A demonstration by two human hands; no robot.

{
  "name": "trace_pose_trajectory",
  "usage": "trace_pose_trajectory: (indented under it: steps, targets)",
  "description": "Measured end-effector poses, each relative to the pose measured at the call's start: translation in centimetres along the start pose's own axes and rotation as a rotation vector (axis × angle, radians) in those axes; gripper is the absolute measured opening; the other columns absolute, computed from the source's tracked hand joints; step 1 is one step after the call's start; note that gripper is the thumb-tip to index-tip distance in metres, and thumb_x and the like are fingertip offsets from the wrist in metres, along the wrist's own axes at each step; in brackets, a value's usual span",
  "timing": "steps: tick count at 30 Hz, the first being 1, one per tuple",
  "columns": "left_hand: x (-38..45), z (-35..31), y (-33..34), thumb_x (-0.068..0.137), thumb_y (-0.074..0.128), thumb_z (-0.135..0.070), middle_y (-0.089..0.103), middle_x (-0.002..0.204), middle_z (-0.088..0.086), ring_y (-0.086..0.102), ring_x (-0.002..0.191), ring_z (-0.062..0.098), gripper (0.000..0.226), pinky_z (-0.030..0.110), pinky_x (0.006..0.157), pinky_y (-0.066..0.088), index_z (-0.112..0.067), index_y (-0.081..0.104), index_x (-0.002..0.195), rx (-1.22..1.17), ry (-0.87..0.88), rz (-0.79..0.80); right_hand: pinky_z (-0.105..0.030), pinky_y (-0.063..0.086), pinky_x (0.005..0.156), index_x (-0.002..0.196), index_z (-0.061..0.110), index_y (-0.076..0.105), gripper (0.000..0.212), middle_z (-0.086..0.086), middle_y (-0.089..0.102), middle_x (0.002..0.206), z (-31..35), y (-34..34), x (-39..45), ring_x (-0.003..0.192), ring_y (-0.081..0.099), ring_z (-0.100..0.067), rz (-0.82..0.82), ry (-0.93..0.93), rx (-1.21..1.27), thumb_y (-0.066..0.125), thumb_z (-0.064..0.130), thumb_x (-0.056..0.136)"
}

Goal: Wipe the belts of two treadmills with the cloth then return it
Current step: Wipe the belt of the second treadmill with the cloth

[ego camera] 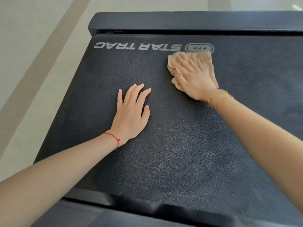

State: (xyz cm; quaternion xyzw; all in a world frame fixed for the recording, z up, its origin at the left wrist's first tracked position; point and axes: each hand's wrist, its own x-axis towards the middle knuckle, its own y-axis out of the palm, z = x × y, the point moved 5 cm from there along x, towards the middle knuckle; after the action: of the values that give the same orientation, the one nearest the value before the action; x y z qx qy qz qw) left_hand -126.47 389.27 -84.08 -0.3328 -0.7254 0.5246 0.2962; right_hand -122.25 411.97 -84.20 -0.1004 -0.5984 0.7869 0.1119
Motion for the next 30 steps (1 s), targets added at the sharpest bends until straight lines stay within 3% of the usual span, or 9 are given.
trace_pose_trajectory:
  steps: [8, 12, 15, 17, 19, 22, 26, 30]
  targets:
    - [-0.3, 0.1, 0.2, 0.1, 0.041, -0.024, 0.029, 0.157, 0.002, 0.017, 0.149, 0.02, 0.049, 0.057, 0.121, 0.006, -0.019, 0.036, 0.148, -0.021, 0.03, -0.065, -0.041, -0.005, 0.124, 0.158, 0.031, 0.009, 0.054, 0.007, 0.0, 0.166, 9.5, 3.4, -16.7, 0.152, -0.011, -0.015, 0.056, -0.234, -0.042, 0.018, 0.043, 0.107]
    - [-0.4, 0.0, 0.2, 0.1, 0.039, -0.025, 0.029, 0.157, 0.002, 0.017, 0.149, 0.02, 0.048, 0.056, 0.121, 0.006, -0.019, 0.036, 0.148, -0.012, 0.03, -0.077, -0.041, -0.004, 0.124, 0.158, 0.032, 0.015, 0.057, 0.009, 0.005, 0.166, 9.0, 3.1, -19.0, 0.153, -0.004, -0.015, 0.084, -0.269, -0.056, 0.02, 0.05, 0.104]
    - [-0.4, 0.0, 0.1, 0.101, 0.038, -0.026, 0.028, 0.158, 0.003, 0.017, 0.149, 0.021, 0.048, 0.056, 0.121, 0.008, -0.019, 0.036, 0.148, 0.011, 0.023, -0.079, -0.039, -0.008, 0.122, 0.156, 0.029, 0.022, 0.053, 0.003, 0.013, 0.166, 4.5, 1.0, -15.7, 0.153, 0.002, -0.016, -0.013, -0.064, -0.09, 0.022, 0.046, 0.105]
    - [-0.4, -0.1, 0.1, 0.101, 0.038, -0.027, 0.028, 0.158, 0.003, 0.017, 0.149, 0.022, 0.048, 0.057, 0.121, 0.008, -0.019, 0.036, 0.148, 0.003, 0.026, -0.08, -0.036, -0.011, 0.12, 0.157, 0.032, 0.013, 0.052, 0.005, 0.003, 0.167, 1.8, 0.4, -14.1, 0.153, -0.007, -0.016, -0.02, 0.157, -0.049, 0.022, 0.042, 0.107]
    - [-0.4, -0.1, 0.1, 0.101, 0.038, -0.027, 0.029, 0.157, 0.004, 0.017, 0.149, 0.022, 0.047, 0.057, 0.12, 0.008, -0.019, 0.037, 0.148, -0.001, 0.03, -0.084, -0.039, -0.012, 0.122, 0.158, 0.033, 0.007, 0.053, 0.006, -0.004, 0.166, 2.3, 1.0, -14.3, 0.152, -0.013, -0.019, -0.018, 0.211, -0.046, 0.02, 0.042, 0.107]
    - [-0.4, 0.0, 0.2, 0.1, 0.039, -0.026, 0.03, 0.157, 0.004, 0.018, 0.149, 0.022, 0.048, 0.057, 0.12, 0.008, -0.018, 0.037, 0.147, 0.001, 0.034, -0.096, -0.045, -0.009, 0.123, 0.157, 0.032, 0.012, 0.052, 0.004, 0.0, 0.166, 7.9, 2.6, -17.5, 0.152, -0.013, -0.02, -0.01, 0.007, -0.083, 0.021, 0.041, 0.107]
    - [-0.3, 0.1, 0.3, 0.1, 0.04, -0.026, 0.031, 0.156, 0.006, 0.02, 0.148, 0.024, 0.047, 0.058, 0.12, 0.008, -0.017, 0.039, 0.147, -0.008, 0.043, -0.107, -0.04, -0.012, 0.123, 0.158, 0.031, 0.017, 0.053, 0.007, 0.003, 0.166, 14.5, 4.3, -23.3, 0.152, -0.012, -0.019, 0.088, -0.228, -0.019, 0.026, 0.042, 0.106]
    - [-0.4, 0.3, 0.3, 0.101, 0.039, -0.026, 0.031, 0.157, 0.006, 0.02, 0.148, 0.024, 0.047, 0.058, 0.12, 0.008, -0.017, 0.039, 0.147, -0.008, 0.048, -0.11, -0.041, -0.006, 0.124, 0.157, 0.036, 0.011, 0.056, 0.013, 0.001, 0.165, 13.9, 4.1, -24.5, 0.153, -0.01, -0.014, 0.149, -0.275, -0.038, 0.028, 0.049, 0.105]
